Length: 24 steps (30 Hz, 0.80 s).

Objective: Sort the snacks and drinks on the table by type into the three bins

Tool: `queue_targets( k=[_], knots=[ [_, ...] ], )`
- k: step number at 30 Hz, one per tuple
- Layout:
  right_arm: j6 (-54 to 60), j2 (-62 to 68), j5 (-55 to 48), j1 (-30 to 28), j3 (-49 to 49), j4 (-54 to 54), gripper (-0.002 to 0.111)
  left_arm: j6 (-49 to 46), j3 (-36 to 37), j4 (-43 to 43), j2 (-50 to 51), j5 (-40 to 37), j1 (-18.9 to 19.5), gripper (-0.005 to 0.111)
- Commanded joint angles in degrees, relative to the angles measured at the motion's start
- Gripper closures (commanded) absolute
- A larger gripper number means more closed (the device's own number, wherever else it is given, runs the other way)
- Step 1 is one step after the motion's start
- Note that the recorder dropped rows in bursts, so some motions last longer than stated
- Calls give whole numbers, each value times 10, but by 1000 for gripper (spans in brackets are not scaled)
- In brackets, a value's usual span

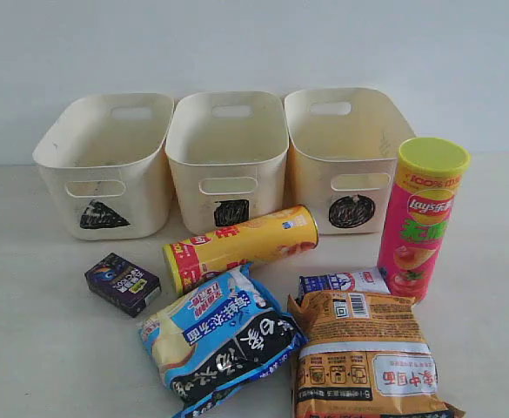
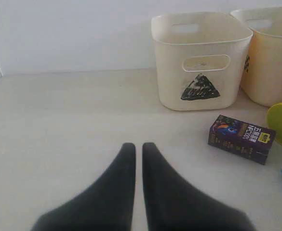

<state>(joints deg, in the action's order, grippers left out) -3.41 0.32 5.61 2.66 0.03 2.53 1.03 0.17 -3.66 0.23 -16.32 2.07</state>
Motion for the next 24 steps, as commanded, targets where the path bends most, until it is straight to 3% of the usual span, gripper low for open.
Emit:
queue_targets(
  k=[1,7,24],
  knots=[
    [-77,-3,71,-3,0,17,104,5,-2,0,-2,2,1,102],
    [-81,11,44,-3,-26,17,104,5,-2,0,-2,2,1,102],
    [-58,275,-73,-3,-216,-3,104,5,-2,0,-2,2,1,102]
  ],
)
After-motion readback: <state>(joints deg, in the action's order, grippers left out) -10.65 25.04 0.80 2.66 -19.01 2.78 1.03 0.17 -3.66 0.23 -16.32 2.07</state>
